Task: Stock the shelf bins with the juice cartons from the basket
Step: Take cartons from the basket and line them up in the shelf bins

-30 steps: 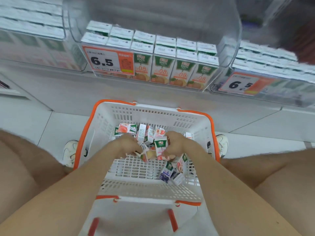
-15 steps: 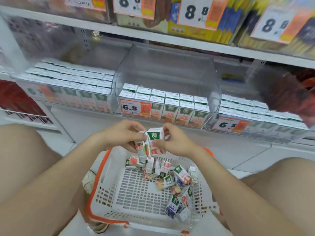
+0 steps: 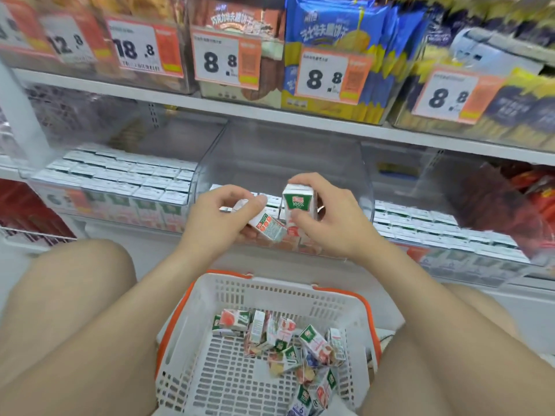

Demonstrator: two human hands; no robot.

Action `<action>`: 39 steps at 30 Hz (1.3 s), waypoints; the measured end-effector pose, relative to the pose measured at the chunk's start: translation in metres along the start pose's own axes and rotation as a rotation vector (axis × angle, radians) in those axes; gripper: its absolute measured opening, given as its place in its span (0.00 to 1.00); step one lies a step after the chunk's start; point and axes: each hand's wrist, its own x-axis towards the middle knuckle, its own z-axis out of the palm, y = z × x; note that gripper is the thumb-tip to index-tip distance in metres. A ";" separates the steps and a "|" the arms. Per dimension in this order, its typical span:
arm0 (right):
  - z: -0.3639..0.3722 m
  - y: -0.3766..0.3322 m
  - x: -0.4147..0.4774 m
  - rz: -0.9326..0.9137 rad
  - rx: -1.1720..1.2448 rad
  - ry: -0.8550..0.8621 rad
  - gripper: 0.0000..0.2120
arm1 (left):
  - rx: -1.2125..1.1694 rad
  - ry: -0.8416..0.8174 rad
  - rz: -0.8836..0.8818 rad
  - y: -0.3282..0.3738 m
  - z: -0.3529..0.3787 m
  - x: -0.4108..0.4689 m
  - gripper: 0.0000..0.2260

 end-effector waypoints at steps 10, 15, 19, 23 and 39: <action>0.008 0.005 0.015 0.002 0.010 0.080 0.22 | 0.095 -0.212 0.124 0.008 -0.007 0.009 0.14; 0.020 -0.002 0.030 -0.029 0.020 0.156 0.19 | 0.424 -0.064 0.368 0.017 -0.015 0.027 0.09; 0.027 0.000 0.048 -0.010 -0.008 0.256 0.19 | 0.583 -0.005 0.407 0.032 -0.036 0.057 0.08; 0.034 0.000 0.059 -0.011 -0.021 0.299 0.20 | 0.841 0.016 0.573 0.035 -0.048 0.094 0.13; 0.074 -0.007 0.078 0.009 0.029 0.307 0.23 | 1.831 -0.172 0.278 -0.001 -0.033 0.119 0.14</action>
